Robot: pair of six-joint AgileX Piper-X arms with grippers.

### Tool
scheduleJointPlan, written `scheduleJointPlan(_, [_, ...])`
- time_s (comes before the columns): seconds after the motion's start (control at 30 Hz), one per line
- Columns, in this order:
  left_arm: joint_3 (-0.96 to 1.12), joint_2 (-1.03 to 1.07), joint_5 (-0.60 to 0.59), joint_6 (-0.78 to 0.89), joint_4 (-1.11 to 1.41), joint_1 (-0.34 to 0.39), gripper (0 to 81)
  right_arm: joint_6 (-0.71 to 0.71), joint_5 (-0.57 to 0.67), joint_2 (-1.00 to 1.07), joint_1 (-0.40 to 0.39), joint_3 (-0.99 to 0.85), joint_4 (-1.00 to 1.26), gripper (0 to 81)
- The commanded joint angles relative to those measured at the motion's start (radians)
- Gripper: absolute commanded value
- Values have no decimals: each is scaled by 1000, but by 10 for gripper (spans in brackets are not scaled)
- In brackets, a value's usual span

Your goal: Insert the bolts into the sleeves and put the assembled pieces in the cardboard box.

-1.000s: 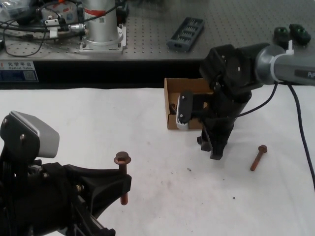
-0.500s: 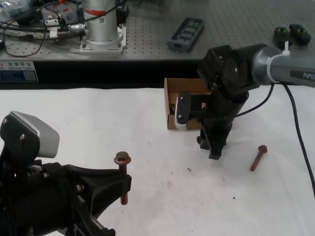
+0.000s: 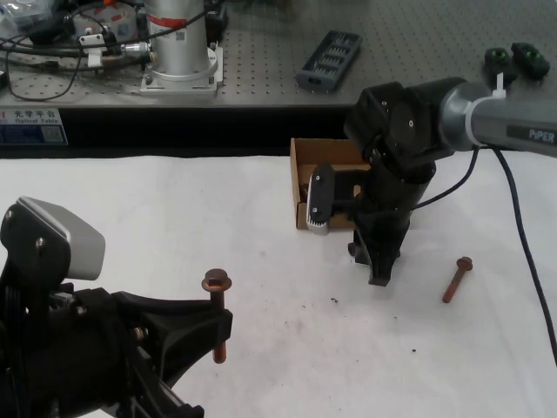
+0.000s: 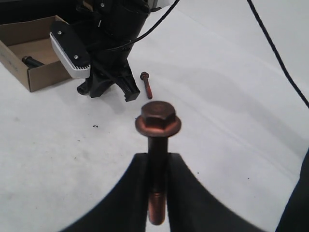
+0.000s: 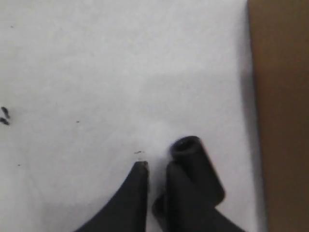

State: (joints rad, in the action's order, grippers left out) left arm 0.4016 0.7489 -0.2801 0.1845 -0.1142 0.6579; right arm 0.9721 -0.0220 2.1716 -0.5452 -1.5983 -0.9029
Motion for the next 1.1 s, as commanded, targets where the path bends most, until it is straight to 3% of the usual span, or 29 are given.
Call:
scheduleJointPlan(0.0, [4,-8,-6,-11,12,4,6,-15,22,33,-3,9,-32,27])
scheduleJointPlan(0.03, [4,-8,-6,-11,12,4,6,-15,14,34,-5,9,-39,55])
scheduleJointPlan(0.63, [4,-8,-6,-11,17,4,6,-94,28,-54,-61,9,-203,53])
scheduleJointPlan(0.87, [4,-8,-6,-11,19,4,6,-214,22,-150,-58,9,-112,53])
scheduleJointPlan(1.07, [4,-8,-6,-11,19,4,6,-331,-77,-158,-55,9,34,53])
